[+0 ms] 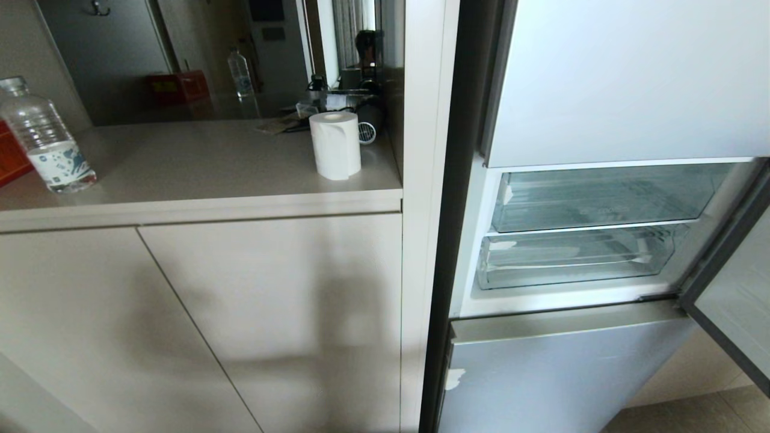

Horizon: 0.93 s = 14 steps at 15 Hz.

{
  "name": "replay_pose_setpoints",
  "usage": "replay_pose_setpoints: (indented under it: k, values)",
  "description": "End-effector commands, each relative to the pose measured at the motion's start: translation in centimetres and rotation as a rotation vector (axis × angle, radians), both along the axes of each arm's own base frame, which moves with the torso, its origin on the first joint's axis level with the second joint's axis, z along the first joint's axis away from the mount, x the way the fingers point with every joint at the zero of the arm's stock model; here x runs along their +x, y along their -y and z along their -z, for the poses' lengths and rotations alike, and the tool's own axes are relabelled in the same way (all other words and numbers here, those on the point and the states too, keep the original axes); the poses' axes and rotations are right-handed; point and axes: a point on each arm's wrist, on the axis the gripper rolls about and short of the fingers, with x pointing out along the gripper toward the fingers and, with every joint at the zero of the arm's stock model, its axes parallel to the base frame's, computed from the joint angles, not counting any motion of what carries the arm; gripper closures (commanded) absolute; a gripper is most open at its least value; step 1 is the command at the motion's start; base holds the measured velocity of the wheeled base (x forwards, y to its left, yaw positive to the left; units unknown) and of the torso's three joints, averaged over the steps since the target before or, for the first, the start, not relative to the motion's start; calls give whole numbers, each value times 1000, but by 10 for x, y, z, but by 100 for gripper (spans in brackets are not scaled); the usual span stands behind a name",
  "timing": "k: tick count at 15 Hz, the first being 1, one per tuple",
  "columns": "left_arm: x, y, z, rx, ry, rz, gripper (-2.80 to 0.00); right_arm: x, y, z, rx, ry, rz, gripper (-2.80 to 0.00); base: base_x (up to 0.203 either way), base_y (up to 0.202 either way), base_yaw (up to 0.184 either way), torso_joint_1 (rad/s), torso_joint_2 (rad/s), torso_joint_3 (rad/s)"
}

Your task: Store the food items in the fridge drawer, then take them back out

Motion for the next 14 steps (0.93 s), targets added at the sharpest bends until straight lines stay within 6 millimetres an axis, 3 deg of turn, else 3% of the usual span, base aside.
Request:
replay_pose_setpoints:
  k: [1, 14]
  values:
    - [0, 0, 0, 0, 0, -1, 0, 0, 0, 0, 0, 0, 1, 0, 0, 0, 0, 0, 0, 0]
    - [0, 0, 0, 0, 0, -1, 0, 0, 0, -1, -24, 6, 1, 0, 0, 0, 0, 0, 0, 0]
